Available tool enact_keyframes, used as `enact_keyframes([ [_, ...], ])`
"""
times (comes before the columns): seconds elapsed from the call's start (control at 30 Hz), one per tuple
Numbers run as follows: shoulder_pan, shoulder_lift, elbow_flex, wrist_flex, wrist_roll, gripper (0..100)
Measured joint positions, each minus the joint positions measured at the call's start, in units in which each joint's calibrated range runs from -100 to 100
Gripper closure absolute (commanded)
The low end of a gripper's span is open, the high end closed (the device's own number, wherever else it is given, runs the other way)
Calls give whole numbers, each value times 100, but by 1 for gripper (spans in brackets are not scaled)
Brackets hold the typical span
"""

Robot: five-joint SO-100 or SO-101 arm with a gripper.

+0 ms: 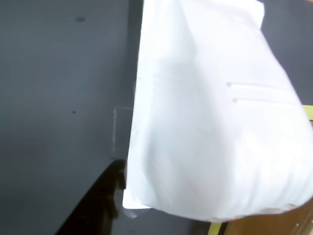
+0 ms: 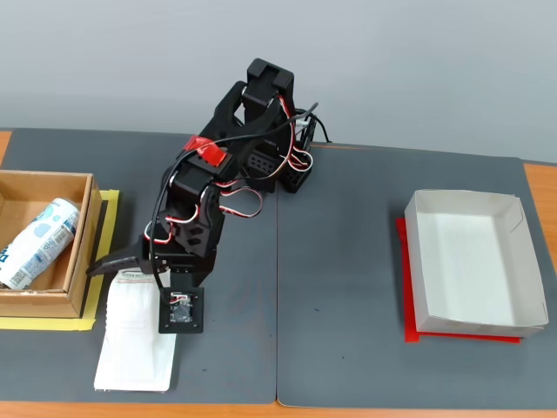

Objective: Pick the sandwich and put it in the gray box

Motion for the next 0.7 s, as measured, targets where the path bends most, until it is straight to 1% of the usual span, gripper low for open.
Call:
enact_keyframes([
  [0.3, -7, 255, 0, 0, 0, 36],
  [0.7, 251, 569, 0, 0, 0, 37],
])
